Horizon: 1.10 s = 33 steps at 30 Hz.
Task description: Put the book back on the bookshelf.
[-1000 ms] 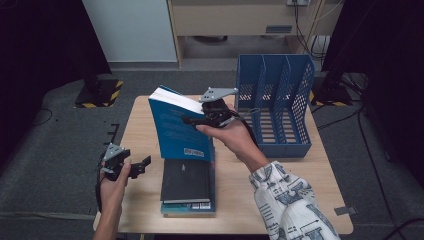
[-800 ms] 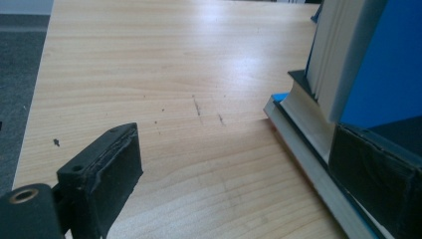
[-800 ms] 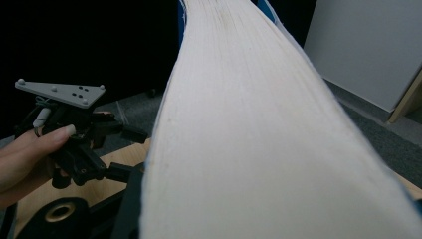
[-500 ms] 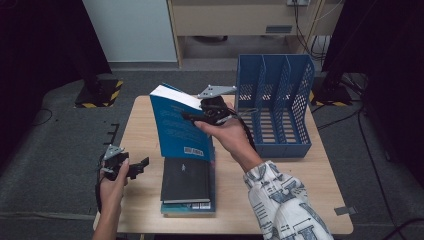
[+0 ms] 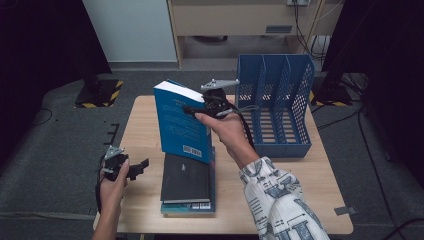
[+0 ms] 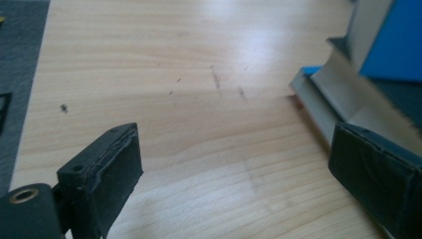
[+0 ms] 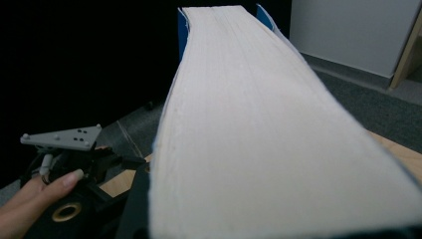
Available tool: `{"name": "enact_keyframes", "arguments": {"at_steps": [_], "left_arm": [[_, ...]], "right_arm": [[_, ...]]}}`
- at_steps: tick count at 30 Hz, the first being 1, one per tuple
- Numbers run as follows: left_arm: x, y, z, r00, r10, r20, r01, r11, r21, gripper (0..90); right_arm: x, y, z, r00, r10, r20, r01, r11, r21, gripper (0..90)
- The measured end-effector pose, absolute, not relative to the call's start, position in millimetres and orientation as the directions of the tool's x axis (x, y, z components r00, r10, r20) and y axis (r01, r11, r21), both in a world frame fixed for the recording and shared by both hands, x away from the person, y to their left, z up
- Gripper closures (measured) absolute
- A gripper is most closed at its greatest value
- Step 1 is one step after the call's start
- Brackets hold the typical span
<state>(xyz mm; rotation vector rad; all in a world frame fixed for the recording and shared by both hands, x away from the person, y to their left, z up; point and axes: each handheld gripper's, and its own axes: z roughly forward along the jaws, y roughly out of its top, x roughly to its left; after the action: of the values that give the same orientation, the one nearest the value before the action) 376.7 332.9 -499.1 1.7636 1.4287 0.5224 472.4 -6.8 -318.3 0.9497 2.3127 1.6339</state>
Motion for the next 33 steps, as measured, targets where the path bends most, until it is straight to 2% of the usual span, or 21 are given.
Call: {"name": "enact_keyframes", "arguments": {"at_steps": [11,17,22,23,27,33], "left_arm": [[381,335,-508,0.253,0.953,-0.167,0.668,-0.047,0.742,6.5],[382,330,-509,0.281,0.945,-0.164,0.672,-0.072,0.737,6.8],[381,326,-503,0.303,0.944,-0.131,0.657,-0.107,0.746,6.1],[381,326,-502,0.305,0.947,-0.099,0.648,-0.130,0.750,6.1],[383,322,-509,0.335,0.939,-0.080,0.670,-0.178,0.720,6.1],[383,324,-514,0.319,0.945,-0.073,0.687,-0.177,0.705,6.1]], "right_arm": [[484,-9,-315,-0.729,0.603,0.324,0.495,0.138,0.858,60.9],[482,-6,-309,-0.719,0.608,0.338,0.509,0.128,0.851,60.9],[482,-4,-302,-0.706,0.623,0.336,0.513,0.123,0.850,60.9],[483,-4,-301,-0.705,0.629,0.328,0.508,0.125,0.852,60.8],[484,-10,-295,-0.665,0.672,0.326,0.509,0.089,0.856,60.7],[484,-21,-290,-0.621,0.713,0.325,0.516,0.059,0.855,60.8]]}}
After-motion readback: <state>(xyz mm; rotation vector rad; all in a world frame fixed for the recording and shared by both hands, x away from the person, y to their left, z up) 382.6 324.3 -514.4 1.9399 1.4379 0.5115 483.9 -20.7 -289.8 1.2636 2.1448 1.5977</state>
